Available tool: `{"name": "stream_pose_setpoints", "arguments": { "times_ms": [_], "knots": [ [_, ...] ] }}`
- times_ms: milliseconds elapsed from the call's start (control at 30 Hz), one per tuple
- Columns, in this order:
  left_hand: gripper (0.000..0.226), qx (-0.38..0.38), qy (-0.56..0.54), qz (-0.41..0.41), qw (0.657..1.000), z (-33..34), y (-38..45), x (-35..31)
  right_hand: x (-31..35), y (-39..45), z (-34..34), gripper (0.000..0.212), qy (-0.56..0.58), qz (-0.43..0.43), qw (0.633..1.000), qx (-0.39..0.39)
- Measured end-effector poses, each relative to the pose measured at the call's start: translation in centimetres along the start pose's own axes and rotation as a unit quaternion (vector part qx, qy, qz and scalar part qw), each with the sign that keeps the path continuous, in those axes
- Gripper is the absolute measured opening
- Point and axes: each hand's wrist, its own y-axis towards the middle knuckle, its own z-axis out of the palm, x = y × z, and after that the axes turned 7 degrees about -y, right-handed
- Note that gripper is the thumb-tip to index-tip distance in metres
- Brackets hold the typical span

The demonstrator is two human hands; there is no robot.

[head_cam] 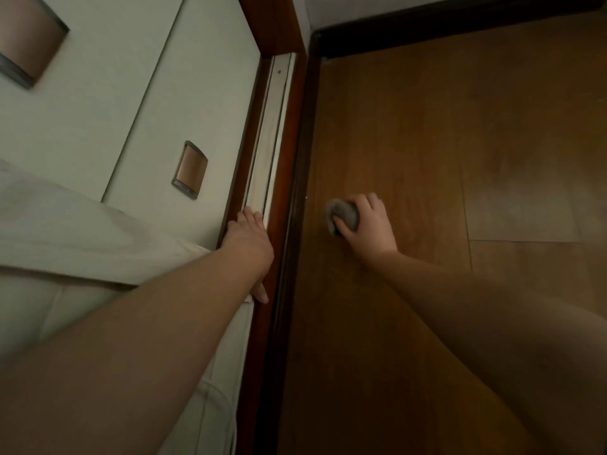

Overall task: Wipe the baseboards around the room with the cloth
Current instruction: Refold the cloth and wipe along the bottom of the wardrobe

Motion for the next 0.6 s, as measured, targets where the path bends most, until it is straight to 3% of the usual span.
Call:
{"name": "stream_pose_setpoints", "arguments": {
  "times_ms": [133,233,300,433,600],
  "knots": [
    [0.129,-0.036,-0.068,-0.006,0.997,-2.4,0.7,1.6,-3.7,-4.3,0.2,0.040,-0.032,-0.011,0.999,0.033],
    [0.097,-0.188,-0.180,-0.025,0.965,-4.1,2.5,2.5,-5.1,-6.0,-0.2,0.046,-0.070,-0.091,0.993,0.037],
    [0.081,-0.259,-0.215,-0.013,0.941,-4.1,3.8,2.1,-5.5,-6.1,-0.3,0.049,-0.078,-0.094,0.991,0.044],
    [0.066,-0.281,-0.242,0.029,0.928,-3.4,6.1,1.5,-5.7,-5.9,0.0,0.048,-0.079,-0.103,0.991,0.042],
    [0.068,-0.290,-0.286,0.033,0.913,-3.1,10.0,2.8,-6.7,-5.8,0.9,0.050,-0.099,-0.121,0.987,0.031]
  ]
}}
